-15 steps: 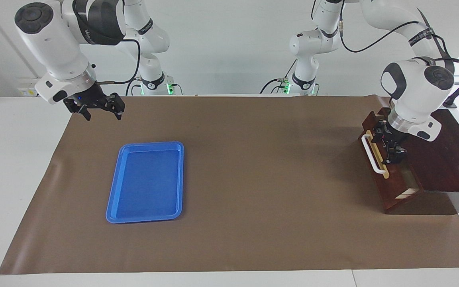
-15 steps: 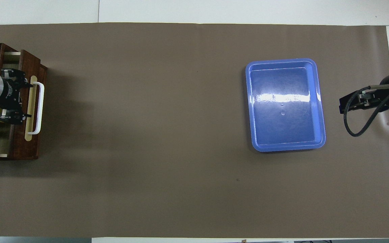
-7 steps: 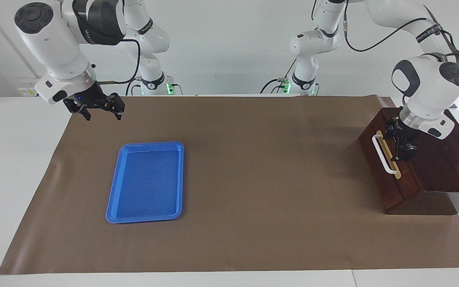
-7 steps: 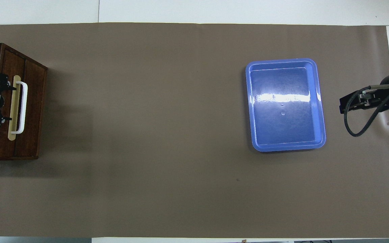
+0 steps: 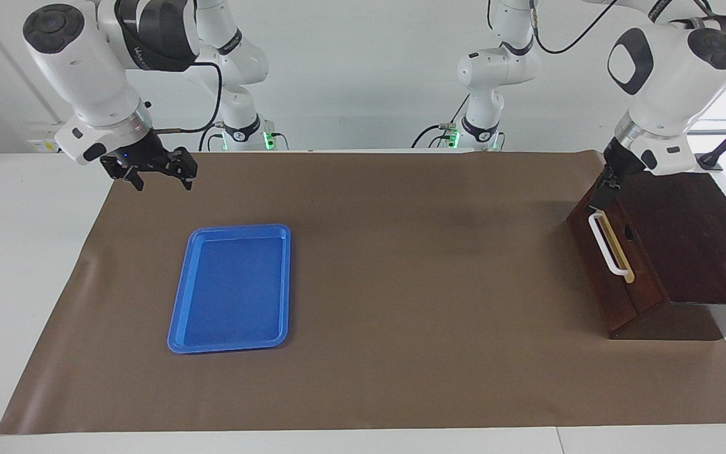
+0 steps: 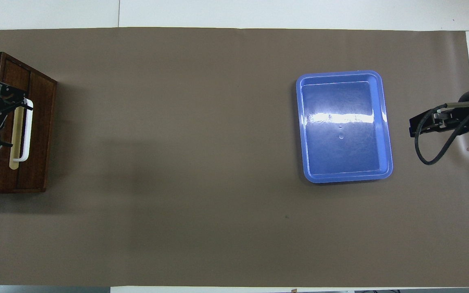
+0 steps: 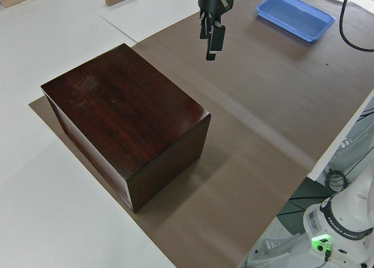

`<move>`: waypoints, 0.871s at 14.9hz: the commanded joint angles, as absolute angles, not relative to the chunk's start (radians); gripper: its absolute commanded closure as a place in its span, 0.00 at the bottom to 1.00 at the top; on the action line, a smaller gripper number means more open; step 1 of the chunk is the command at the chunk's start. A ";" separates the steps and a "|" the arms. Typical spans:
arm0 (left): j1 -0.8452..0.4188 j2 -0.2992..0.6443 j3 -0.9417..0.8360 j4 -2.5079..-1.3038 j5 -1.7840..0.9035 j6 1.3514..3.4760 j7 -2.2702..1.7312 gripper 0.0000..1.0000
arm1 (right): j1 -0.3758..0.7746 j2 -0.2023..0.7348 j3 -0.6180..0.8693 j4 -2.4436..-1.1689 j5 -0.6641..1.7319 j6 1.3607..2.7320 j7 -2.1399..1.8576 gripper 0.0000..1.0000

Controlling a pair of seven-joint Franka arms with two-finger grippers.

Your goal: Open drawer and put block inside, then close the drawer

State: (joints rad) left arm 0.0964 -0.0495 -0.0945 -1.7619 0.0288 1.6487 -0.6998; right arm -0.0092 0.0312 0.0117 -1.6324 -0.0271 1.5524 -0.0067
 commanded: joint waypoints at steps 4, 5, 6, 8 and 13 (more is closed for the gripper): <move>0.045 -0.071 -0.114 -1.749 0.009 1.545 -0.324 0.00 | -0.026 0.006 0.023 -1.658 -0.044 1.546 -0.026 0.00; 0.032 -0.060 -0.110 -1.746 0.009 1.542 -0.293 0.00 | -0.026 0.006 0.023 -1.658 -0.044 1.546 -0.025 0.00; 0.032 -0.048 -0.120 -1.744 0.009 1.542 -0.287 0.00 | -0.026 0.006 0.023 -1.658 -0.044 1.545 -0.025 0.00; 0.029 -0.017 -0.120 -1.723 0.009 1.542 -0.264 0.00 | -0.026 0.006 0.023 -1.658 -0.044 1.546 -0.025 0.00; 0.031 0.020 -0.141 -1.629 0.018 1.468 -0.198 0.00 | -0.026 0.006 0.023 -1.658 -0.044 1.546 -0.021 0.00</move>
State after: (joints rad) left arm 0.0364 -0.0016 -0.1321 -1.6718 0.0168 1.4982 -0.2251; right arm -0.0092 0.0312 0.0117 -1.6324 -0.0271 1.5524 -0.0067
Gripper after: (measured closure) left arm 0.000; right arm 0.000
